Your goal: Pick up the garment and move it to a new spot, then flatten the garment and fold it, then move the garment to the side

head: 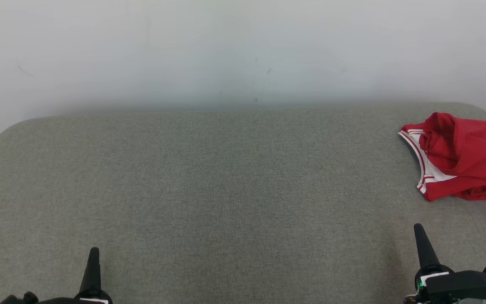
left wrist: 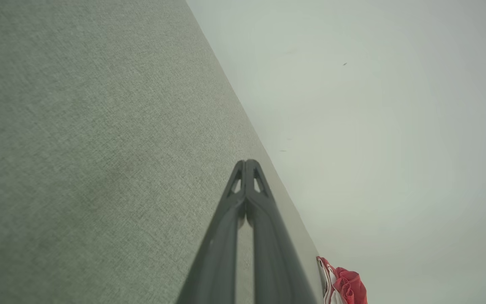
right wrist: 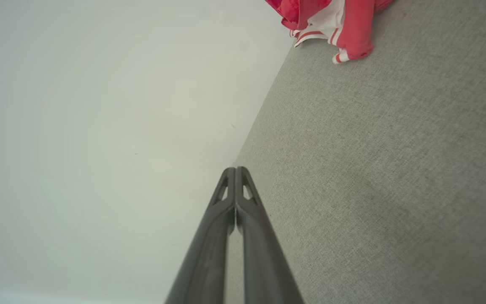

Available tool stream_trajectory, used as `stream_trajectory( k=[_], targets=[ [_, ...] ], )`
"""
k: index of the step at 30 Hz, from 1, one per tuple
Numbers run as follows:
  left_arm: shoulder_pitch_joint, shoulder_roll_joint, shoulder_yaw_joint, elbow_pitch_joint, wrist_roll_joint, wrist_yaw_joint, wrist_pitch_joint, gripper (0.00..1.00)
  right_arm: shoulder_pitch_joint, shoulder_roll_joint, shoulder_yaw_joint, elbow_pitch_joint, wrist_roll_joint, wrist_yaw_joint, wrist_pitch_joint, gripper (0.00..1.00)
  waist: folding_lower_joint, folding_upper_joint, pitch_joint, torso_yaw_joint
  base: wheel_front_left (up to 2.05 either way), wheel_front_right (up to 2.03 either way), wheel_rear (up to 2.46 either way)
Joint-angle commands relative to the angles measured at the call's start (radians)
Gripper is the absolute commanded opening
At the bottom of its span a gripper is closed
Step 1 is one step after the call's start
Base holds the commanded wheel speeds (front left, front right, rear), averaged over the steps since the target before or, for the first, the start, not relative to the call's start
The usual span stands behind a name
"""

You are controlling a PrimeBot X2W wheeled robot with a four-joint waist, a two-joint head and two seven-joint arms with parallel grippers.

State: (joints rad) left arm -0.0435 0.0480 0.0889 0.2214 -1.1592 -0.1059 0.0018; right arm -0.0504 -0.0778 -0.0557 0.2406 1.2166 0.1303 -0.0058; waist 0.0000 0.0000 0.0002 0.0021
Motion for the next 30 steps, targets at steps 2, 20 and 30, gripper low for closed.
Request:
stream_trajectory(
  k=[2,20,30],
  targets=[
    [-0.024,0.004,0.004,-0.002,-0.039,-0.008,0.009,0.00,-0.021,0.003,-0.008,-0.007,0.038,0.001,0.012,0.00,0.0000,0.0000,0.000,0.000,0.00,0.00,0.00],
    [-0.044,0.004,0.014,0.008,-0.204,-0.016,0.052,0.00,-0.037,0.012,-0.027,-0.003,0.183,0.001,0.055,0.00,0.0000,0.0000,0.001,-0.001,0.00,0.00,0.00],
    [-0.050,0.004,0.018,0.013,-0.279,-0.018,0.070,0.00,-0.046,0.016,-0.036,-0.001,0.247,0.001,0.075,0.00,0.0000,0.0000,0.002,-0.001,0.00,0.00,0.00]
  ],
)
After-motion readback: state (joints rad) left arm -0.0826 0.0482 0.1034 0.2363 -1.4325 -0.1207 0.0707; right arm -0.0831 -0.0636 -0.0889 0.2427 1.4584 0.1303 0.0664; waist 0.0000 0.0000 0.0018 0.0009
